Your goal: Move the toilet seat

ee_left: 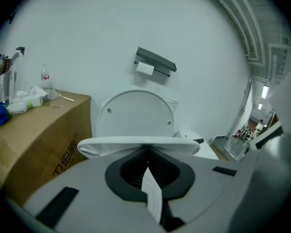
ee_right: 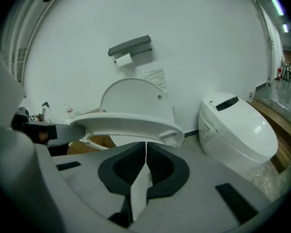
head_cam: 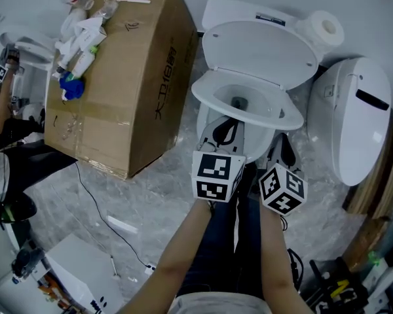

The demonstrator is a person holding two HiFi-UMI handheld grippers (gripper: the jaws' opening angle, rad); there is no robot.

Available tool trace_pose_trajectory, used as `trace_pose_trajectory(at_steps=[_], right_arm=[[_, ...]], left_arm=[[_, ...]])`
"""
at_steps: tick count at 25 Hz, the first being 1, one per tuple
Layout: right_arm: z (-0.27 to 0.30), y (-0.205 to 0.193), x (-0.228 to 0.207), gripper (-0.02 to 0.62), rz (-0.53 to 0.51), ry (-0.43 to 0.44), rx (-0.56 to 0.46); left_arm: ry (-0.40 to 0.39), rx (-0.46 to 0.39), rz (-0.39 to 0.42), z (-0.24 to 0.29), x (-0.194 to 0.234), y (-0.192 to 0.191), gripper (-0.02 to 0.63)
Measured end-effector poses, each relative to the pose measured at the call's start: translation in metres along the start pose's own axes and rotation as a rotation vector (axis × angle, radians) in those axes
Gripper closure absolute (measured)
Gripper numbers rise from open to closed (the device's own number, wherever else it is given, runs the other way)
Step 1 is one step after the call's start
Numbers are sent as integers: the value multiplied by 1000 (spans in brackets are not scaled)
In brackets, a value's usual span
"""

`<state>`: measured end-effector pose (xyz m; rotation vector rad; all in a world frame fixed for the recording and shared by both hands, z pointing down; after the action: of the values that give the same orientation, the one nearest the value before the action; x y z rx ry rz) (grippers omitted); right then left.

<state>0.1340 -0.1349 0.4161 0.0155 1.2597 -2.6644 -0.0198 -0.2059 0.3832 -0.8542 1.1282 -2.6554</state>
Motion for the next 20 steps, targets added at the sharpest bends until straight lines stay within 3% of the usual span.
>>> trace_pose_trajectory(at_steps=[7,20], right_arm=[[13,22,-1,574,-2,42,-29],[57,71,-10,574,-102,98,-72]], left_arm=[[18,-38,-15,12,-6,18,592],[55,-91,4,41,-14,59,591]])
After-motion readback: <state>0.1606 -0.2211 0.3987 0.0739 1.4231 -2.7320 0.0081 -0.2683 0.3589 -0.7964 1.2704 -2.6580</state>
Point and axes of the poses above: the fingertips, and each gripper's own axes: z forward along the fingers, x to its left, y out of its top, the point moved 7 cm from there along -z, backward along the fingers, and after that the axes turned 13 degrees about -z, right-handed, at the moved point
